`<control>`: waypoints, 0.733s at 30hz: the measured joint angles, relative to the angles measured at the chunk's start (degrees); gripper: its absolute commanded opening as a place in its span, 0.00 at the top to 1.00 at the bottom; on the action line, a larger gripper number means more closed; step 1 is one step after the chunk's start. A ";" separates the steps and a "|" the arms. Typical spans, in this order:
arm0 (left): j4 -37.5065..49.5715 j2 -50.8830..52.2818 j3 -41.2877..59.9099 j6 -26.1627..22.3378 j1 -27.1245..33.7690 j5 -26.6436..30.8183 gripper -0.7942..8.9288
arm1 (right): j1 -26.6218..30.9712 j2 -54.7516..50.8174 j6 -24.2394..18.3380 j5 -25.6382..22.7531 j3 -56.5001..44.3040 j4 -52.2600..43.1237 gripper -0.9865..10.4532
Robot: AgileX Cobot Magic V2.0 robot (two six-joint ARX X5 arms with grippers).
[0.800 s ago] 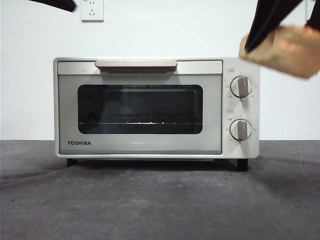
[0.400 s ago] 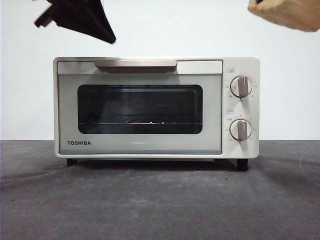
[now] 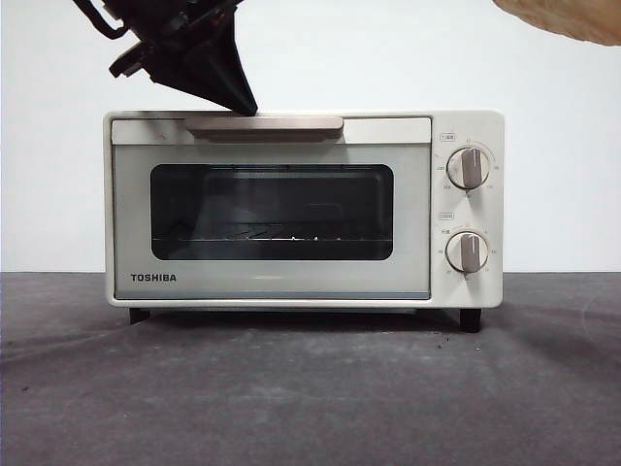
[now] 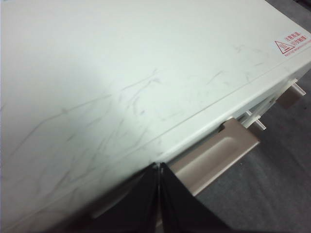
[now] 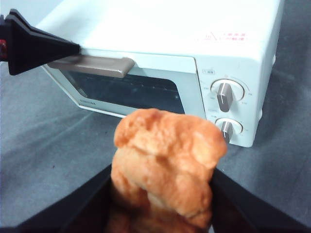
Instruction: The left arm flap open the oven, the right arm pick bread and place it into oven, the left arm flap close the oven
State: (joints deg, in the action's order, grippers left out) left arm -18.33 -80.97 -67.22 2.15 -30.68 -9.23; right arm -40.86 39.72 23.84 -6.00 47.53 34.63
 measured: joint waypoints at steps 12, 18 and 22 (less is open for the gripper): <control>-1.27 -1.07 -0.63 -1.14 -2.64 0.35 0.91 | 0.00 -0.02 -0.02 0.00 0.00 0.31 0.69; -4.00 -1.20 -1.31 -1.20 -5.22 0.33 0.91 | 0.00 -0.02 -0.02 0.00 0.00 0.31 0.69; -6.97 -1.14 -1.40 -1.20 -7.87 -0.15 0.91 | 0.00 -0.02 -0.07 0.00 0.00 0.31 0.69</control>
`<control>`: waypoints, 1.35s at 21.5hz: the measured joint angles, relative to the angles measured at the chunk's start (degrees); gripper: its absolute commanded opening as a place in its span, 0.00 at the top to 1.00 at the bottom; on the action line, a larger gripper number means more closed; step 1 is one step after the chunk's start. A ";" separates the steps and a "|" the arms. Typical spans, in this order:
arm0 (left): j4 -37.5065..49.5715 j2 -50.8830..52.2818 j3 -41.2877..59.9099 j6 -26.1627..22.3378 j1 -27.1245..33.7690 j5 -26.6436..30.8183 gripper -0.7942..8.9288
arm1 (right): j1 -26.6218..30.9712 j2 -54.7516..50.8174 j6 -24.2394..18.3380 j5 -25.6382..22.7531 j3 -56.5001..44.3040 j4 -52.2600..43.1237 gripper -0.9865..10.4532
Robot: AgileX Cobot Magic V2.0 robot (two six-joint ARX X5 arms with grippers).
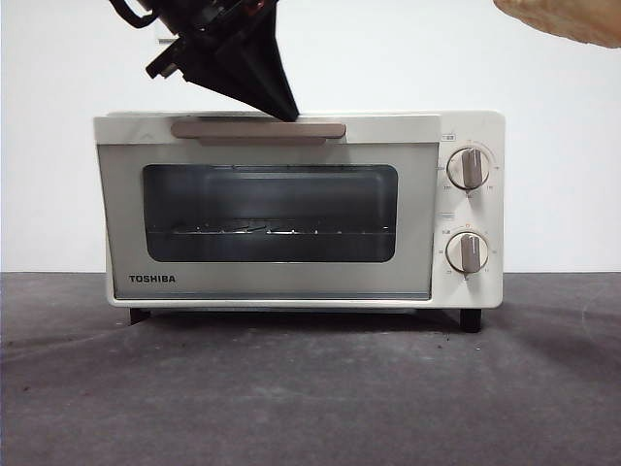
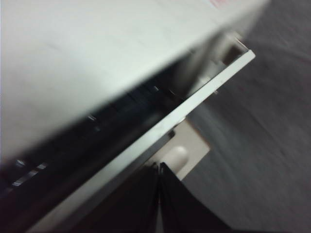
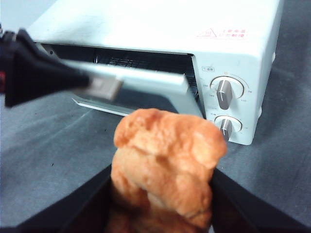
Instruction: The left arm flap open the oven, the right arm pick bread and place it into oven, the left arm flap close the oven
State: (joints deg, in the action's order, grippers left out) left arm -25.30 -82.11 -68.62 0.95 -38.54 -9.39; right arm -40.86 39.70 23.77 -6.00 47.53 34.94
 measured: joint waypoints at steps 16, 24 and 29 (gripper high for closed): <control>-14.27 -0.79 0.55 0.02 -8.22 0.44 0.91 | 0.00 0.00 -1.29 0.00 0.00 0.00 0.69; -12.31 -0.79 0.55 0.31 -7.52 0.46 0.91 | 0.00 0.02 -1.44 0.00 0.00 0.00 0.69; -11.39 4.28 1.62 2.10 -2.43 0.50 0.91 | 0.00 0.17 -1.44 0.00 0.00 0.00 0.69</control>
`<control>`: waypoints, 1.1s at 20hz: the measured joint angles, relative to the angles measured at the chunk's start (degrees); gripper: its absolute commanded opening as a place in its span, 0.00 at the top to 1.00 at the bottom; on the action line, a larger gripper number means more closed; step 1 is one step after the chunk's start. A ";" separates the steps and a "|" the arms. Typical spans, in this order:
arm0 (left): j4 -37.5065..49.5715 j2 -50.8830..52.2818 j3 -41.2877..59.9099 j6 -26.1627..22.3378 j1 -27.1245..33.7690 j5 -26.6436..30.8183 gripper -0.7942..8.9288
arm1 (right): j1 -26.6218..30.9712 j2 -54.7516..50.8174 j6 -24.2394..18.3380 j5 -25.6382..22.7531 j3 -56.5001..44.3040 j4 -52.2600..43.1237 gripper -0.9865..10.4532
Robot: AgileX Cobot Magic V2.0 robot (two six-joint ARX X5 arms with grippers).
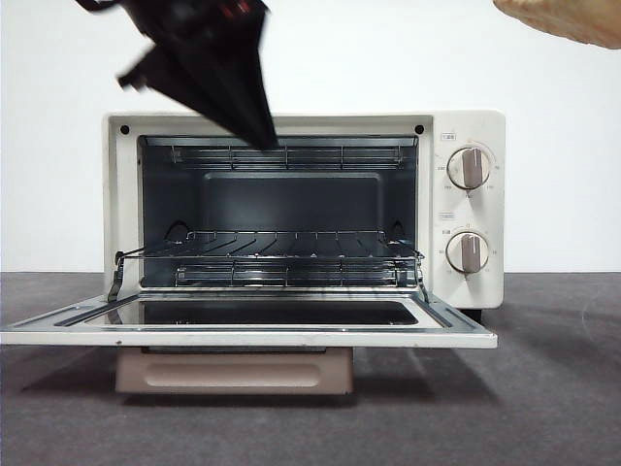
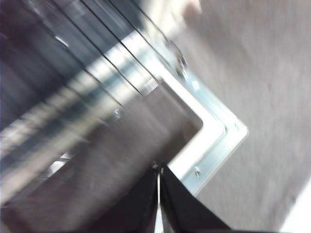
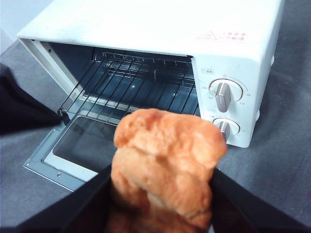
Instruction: The left arm flap open the oven, the right arm pick bread and place it into oven, the left arm flap close the oven
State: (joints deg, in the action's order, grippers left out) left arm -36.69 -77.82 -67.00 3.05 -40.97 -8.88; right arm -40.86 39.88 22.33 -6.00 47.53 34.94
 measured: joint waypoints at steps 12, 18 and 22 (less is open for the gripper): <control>1.44 35.39 26.51 4.00 21.53 -8.44 0.91 | 0.00 8.52 0.00 5.01 0.02 -4.09 0.69; -1.18 45.79 31.36 5.27 25.94 -15.34 0.91 | -0.02 12.74 0.02 7.34 0.02 -5.05 0.69; -1.79 47.89 31.36 5.29 25.94 -15.45 0.91 | -0.15 16.44 1.16 10.27 0.02 -8.15 0.69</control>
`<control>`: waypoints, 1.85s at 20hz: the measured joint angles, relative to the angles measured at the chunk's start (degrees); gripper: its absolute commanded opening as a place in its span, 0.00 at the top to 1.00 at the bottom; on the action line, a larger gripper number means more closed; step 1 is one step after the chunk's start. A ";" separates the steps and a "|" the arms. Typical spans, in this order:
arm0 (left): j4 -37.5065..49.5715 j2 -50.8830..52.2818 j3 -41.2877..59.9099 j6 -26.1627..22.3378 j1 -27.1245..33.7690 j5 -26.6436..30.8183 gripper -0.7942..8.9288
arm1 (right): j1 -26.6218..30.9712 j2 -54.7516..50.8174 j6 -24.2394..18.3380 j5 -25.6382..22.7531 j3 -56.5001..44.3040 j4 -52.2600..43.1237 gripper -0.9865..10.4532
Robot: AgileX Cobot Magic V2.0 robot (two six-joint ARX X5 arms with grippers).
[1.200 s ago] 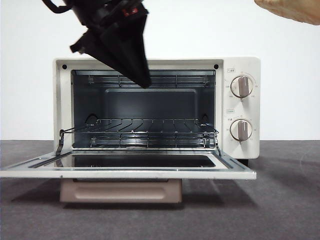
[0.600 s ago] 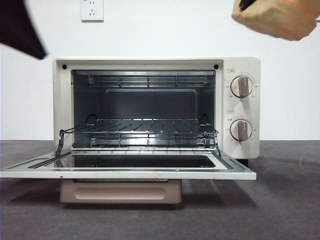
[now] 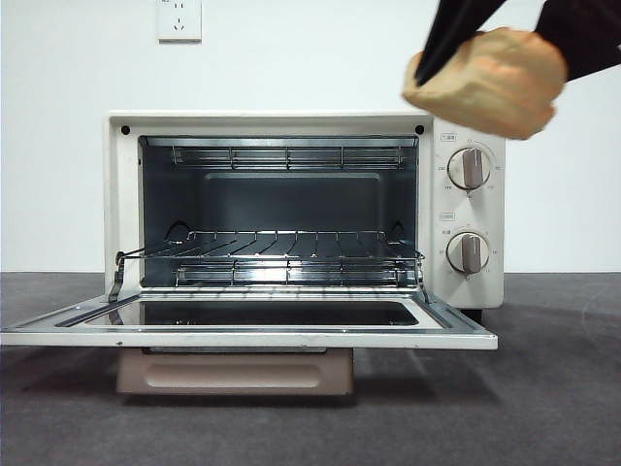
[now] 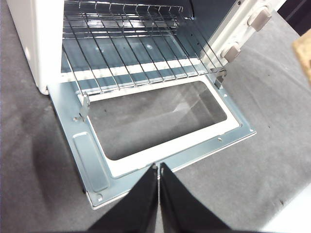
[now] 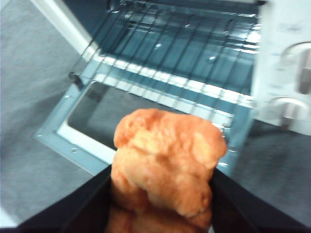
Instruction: The left arm flap open the oven, the right arm pick bread and place it into oven, the left arm flap close the oven
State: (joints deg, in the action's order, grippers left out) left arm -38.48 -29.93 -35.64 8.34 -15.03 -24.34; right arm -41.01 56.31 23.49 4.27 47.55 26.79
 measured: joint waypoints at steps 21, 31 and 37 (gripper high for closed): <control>-1.60 0.00 0.02 -0.02 0.00 0.00 0.91 | -0.26 38.99 10.03 -13.62 11.98 -29.92 0.67; -1.64 0.00 0.02 -0.02 0.00 -0.02 0.91 | -0.07 40.06 10.01 -14.60 12.00 -29.46 0.52; -1.64 0.00 0.02 -0.02 0.00 0.00 0.91 | -0.33 34.07 9.94 -13.27 12.00 -25.16 0.52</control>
State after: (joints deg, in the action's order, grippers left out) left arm -40.12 -29.93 -35.62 8.32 -15.03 -24.34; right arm -41.34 90.39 33.43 -8.99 59.55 1.63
